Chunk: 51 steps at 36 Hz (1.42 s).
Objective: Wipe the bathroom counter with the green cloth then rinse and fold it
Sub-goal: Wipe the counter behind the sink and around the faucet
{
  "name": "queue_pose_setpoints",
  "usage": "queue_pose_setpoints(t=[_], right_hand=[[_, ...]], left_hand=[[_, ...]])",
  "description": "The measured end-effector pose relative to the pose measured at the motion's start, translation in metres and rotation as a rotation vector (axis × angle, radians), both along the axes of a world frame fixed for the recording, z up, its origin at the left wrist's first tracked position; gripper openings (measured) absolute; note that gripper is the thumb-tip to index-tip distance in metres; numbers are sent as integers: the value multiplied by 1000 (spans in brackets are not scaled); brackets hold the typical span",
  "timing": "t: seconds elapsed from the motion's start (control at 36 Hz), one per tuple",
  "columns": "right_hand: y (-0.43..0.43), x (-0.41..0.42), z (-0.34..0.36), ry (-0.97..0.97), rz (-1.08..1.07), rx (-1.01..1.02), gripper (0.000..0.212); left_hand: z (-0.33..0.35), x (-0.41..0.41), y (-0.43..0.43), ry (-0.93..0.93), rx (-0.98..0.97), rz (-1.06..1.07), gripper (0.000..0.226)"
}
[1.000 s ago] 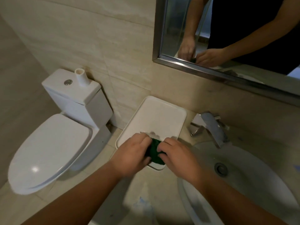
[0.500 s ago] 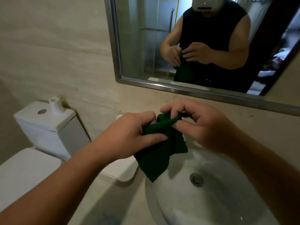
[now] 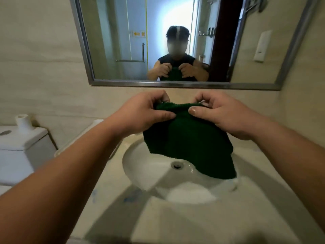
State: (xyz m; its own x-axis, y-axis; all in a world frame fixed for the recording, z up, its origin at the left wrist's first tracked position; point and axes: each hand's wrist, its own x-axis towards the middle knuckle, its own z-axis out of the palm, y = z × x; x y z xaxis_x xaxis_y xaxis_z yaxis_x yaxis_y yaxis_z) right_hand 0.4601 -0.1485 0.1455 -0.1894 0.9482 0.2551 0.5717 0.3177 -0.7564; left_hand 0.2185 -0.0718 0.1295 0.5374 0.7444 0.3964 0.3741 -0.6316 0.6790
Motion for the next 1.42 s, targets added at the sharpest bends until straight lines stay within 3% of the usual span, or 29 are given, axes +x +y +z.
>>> queue_pose_setpoints(t=[0.19,0.39,0.5,0.64,0.81,0.94,1.06,1.19,1.33,1.42], right_hand=[[-101,34,16,-323,-163,-145,17],[-163,76,33,-398,-236,-354,18],[-183,96,30,-252,-282,-402,31],[-194,108,20,113,-354,-397,30],[-188,97,11,213,-526,-381,28],[-177,80,7,311,-620,-328,27],[-174,65,5,346,-500,-278,25],[-191,62,-1,113,-349,-226,29],[-207,76,-18,-20,-358,-59,21],[-206,85,-41,-215,-460,-6,64]], left_hand=[[16,18,-65,60,12,-15,20],[28,33,-100,79,-63,-102,24],[30,37,-107,93,-156,-112,21],[26,47,-113,107,-349,-118,18],[9,86,-128,134,-542,71,22],[1,123,-148,-31,-728,2,28],[-5,150,-162,-200,-858,-164,40],[-23,166,-161,-338,-941,-299,56],[-46,179,-165,-503,-941,-257,35],[-52,191,-171,-626,-1115,-275,28]])
